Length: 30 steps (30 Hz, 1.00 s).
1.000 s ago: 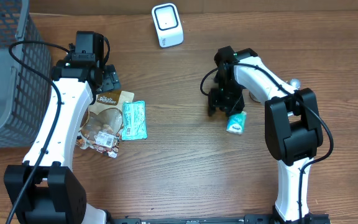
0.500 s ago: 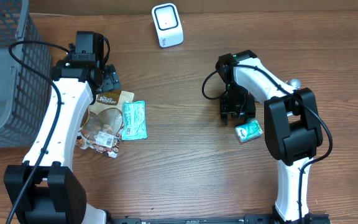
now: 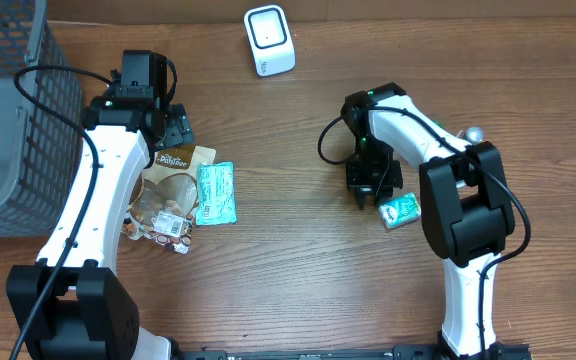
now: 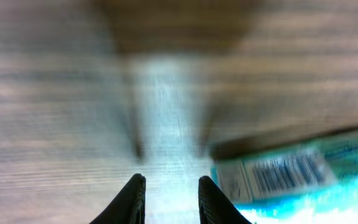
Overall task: Scan the item barcode
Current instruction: 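Move the right gripper left over the light-green wipes pack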
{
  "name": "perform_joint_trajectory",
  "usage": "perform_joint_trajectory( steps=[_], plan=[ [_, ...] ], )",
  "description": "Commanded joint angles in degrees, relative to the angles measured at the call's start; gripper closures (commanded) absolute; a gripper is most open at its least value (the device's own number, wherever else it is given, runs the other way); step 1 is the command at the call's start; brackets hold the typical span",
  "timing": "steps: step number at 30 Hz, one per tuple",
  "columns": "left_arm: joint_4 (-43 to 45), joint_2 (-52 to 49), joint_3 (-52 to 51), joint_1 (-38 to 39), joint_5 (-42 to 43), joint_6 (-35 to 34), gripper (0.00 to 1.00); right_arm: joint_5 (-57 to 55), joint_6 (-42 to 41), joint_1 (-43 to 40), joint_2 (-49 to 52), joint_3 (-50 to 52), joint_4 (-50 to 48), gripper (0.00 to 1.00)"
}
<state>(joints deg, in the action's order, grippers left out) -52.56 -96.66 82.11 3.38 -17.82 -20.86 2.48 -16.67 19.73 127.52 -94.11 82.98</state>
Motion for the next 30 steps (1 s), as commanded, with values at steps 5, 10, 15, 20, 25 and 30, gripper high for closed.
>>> perform_joint_trajectory(
  steps=[5, 10, 15, 20, 25, 30],
  plan=[
    [0.1, -0.6, 0.2, 0.5, -0.6, 0.1, 0.00, -8.7, -4.7, 0.0, 0.7, 0.4, 4.0, 0.74],
    [0.1, -0.6, 0.2, 0.5, -0.6, 0.1, 0.01, -10.2, -5.3, 0.0, 0.7, 0.4, 5.7, 0.74],
    [0.1, -0.6, 0.2, 0.5, -0.6, 0.1, 0.00, -9.4, -5.9, 0.2, 0.7, 0.4, 4.9, 0.73],
    [0.1, -0.6, 0.2, 0.5, -0.6, 0.1, 0.00, 0.9, -5.8, 1.0, 0.7, 0.4, 1.1, 0.70],
    [0.1, -0.6, 0.2, 0.5, -0.6, 0.1, 0.00, 10.8, -2.1, 4.5, 0.7, 0.4, -4.6, 0.71],
    [0.1, -0.6, 0.2, 0.5, -0.6, 0.1, 0.00, 19.3, 0.2, 9.5, 0.7, 0.4, -15.7, 0.70]
  ],
)
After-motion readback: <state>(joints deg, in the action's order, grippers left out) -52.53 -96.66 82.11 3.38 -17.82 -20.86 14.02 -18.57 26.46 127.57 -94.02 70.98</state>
